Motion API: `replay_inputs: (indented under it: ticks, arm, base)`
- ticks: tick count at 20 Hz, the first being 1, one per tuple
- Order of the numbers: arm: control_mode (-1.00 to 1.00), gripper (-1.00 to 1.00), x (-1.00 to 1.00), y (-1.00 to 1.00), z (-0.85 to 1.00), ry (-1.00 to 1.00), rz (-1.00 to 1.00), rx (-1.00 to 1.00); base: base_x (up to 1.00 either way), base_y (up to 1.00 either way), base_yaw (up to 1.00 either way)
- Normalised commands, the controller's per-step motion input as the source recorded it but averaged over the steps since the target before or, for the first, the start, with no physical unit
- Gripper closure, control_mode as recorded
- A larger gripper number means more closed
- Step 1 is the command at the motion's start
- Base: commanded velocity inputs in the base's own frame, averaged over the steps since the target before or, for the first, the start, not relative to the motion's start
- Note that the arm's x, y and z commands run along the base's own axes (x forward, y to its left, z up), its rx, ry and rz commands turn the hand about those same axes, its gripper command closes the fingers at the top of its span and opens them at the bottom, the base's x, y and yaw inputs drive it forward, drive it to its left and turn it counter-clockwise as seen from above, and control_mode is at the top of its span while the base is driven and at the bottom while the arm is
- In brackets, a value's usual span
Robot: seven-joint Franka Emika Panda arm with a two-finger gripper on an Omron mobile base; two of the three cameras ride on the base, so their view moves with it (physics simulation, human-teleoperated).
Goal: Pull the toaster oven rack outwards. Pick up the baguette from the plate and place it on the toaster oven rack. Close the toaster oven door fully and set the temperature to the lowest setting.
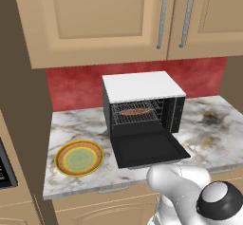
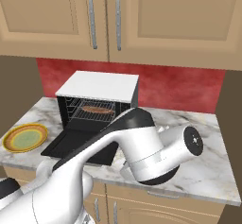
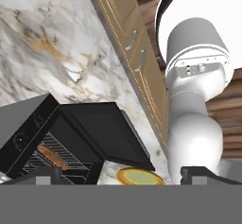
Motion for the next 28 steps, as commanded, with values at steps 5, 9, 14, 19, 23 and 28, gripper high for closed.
replay_inputs:
  ticks: [5,9,14,19,23,28]
  arm:
    - [-1.0,-1.0,0.02,0.0,-0.22,-0.08,0.16,0.01]
    - [-1.0,-1.0,0.26,0.09,-0.4,-0.01,0.09,0.0]
    - [-1.0,-1.0,0.33,0.11,-0.4,0.0,0.05,0.0]
    - [-1.0,-1.0,0.25,0.08,-0.37,0.0,0.03,0.0]
    - [-1.0,-1.0,0.19,0.04,-0.37,0.0,0.04,0.01]
    - [-1.0,-1.0,0.2,0.03,-0.35,0.0,0.05,0.03]
  base:
    - [0.0,0.0,0.0]
    - [0.0,0.0,0.0]
    - [0.0,0.0,0.0]
    - [0.0,0.0,0.0]
    - [0.0,0.0,0.0]
    - [0.0,0.0,0.0]
